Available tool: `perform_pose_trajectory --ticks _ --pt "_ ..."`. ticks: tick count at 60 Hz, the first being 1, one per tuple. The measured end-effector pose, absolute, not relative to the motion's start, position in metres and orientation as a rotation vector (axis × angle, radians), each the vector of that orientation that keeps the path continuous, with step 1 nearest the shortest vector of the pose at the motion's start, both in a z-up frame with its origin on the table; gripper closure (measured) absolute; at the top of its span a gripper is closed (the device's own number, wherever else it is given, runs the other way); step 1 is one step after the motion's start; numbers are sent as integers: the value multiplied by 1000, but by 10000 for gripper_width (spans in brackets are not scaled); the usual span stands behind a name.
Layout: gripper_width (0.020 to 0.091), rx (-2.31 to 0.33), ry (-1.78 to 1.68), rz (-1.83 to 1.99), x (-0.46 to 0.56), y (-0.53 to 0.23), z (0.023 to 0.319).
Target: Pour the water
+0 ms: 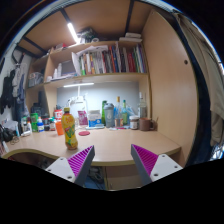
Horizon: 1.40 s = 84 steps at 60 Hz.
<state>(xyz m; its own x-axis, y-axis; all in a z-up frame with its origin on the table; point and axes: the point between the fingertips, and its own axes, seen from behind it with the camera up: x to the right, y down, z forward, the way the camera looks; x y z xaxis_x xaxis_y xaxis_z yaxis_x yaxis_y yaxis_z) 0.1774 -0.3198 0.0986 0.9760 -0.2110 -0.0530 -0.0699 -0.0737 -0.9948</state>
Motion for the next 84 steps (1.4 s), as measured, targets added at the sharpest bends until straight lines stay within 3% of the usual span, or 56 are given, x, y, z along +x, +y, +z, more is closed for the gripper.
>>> perform_pose_trajectory --ticks 22,42,65,69,84 --pt "295 -1632 157 -36 137 -272 99" --pt "297 -1621 9 1 30 -171 81" --pt "300 -1666 78 -87 21 -55 75" --pt "626 -1677 74 -106 16 -49 72" --pt "752 -1653 102 -55 12 -55 74"
